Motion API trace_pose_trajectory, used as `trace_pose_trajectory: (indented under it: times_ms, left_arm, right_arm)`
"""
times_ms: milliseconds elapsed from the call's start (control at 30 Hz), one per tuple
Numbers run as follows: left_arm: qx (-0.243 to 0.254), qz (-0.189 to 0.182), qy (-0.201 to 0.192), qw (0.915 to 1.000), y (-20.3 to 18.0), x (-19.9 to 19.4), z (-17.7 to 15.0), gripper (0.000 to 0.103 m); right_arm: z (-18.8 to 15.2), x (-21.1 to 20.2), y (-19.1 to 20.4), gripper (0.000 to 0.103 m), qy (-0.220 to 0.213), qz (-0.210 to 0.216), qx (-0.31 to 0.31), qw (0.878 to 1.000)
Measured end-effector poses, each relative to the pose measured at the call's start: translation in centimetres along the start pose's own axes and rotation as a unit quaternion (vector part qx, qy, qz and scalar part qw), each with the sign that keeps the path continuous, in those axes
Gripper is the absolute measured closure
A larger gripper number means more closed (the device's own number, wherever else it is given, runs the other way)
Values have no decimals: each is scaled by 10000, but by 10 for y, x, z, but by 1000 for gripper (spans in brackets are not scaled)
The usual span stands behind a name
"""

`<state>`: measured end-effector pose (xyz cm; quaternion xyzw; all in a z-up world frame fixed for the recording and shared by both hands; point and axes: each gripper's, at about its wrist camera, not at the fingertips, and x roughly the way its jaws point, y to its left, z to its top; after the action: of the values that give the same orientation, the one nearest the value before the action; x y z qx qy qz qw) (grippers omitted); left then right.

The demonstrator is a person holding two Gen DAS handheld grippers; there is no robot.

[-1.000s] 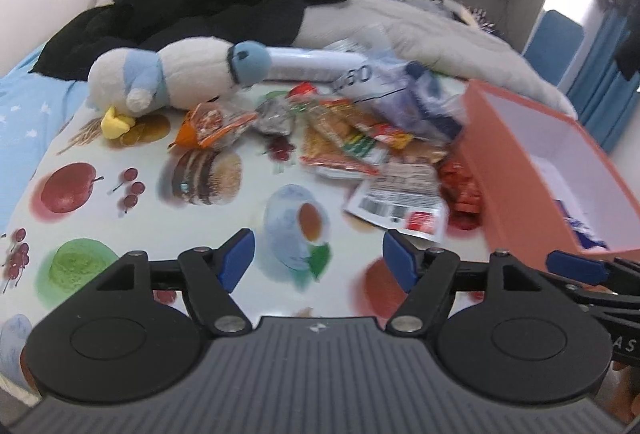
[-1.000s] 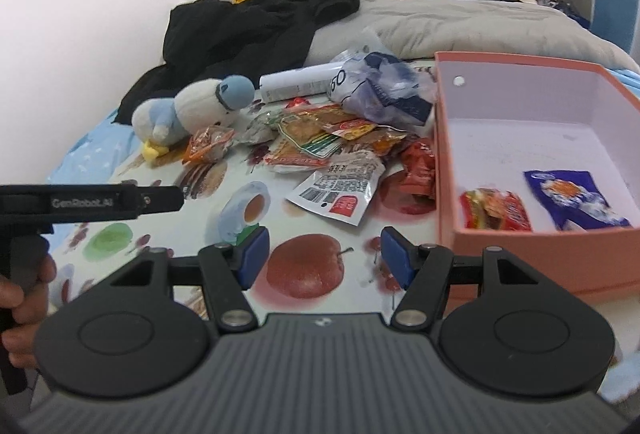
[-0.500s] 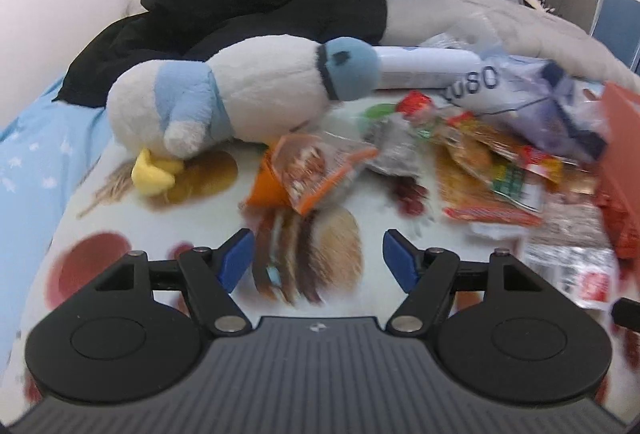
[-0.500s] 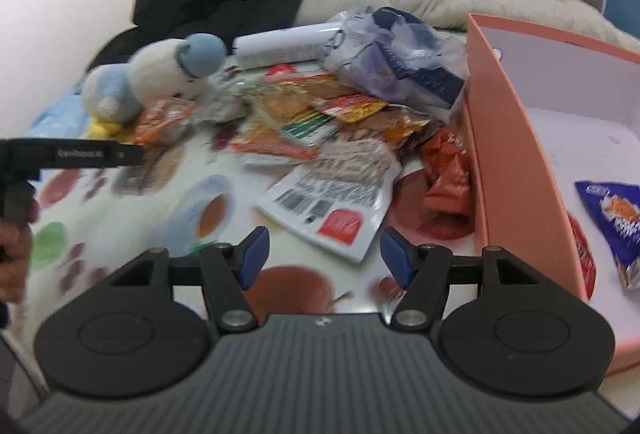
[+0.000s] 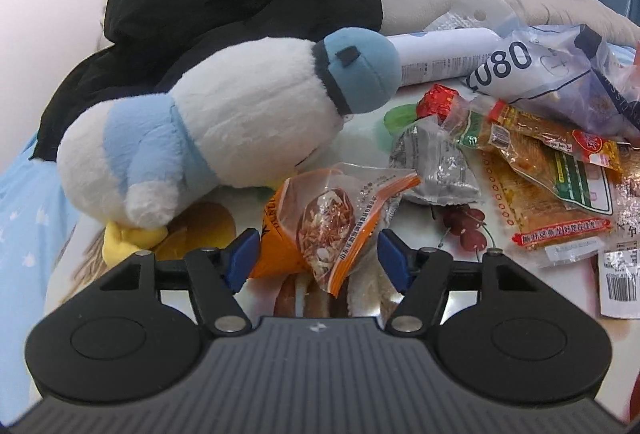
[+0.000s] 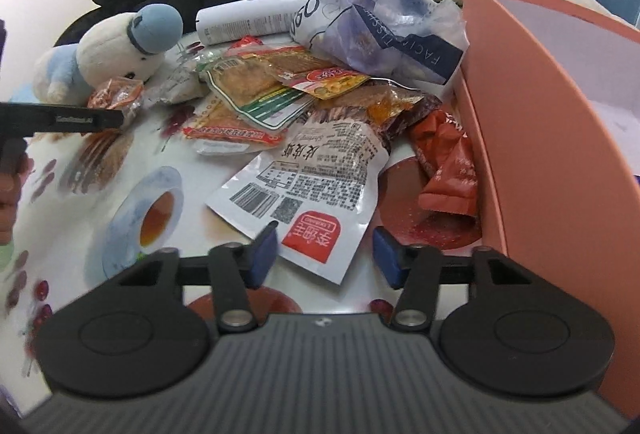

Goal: Organize snacks
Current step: 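Grasp the orange pastry packet with the left tool while the right grasps the clear shrimp pack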

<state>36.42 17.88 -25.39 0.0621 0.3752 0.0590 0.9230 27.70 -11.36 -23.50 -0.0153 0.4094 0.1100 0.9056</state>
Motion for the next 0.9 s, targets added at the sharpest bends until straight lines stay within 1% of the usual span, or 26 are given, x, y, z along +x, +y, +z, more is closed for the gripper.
trace_pose_trajectory:
  times_ms: [67,100,167,233,300,433,633,733,833,900]
  left_arm:
    - [28,20,-9,10000,-2,-1,0,37]
    - [15,17,-3,10000,-2,-1,1,38]
    - [-29,2,18,10000,-3,-3,0,40]
    - [-50,-19,41,10000,-3,-7,-1,42]
    - [-76,-50,55,9999,-4,-13,-4,45]
    - [-184,-117,101,9997,-7,-29,-14,47]
    - [-329,-277,170,9989,-16,-61,-35,47]
    - [-303,-326,166,9989,-22,-77,-48,47]
    - [-283,-268,207,9990,-28,-91,-62,47]
    - [-330,-338,218,9986,-31,-102,-69,47]
  right_arm:
    - [0,1,1,69,2,-62,-62,10000]
    - [0,0,0,73,1,-74,-54,10000]
    - [0,-2,0,85,16,-70,-37,10000]
    - [-2,-7,0,90,1,-47,-64,10000]
    - [-3,-12,1,92,-19,-24,-90,10000]
    - [-8,-25,4,96,-42,52,-136,9999]
    - [-21,-49,7,97,-35,155,-184,9997]
    - [-32,-63,7,97,9,227,-221,9995]
    - [-45,-76,10,97,20,249,-394,9989]
    - [-54,-83,10,97,72,308,-391,9987]
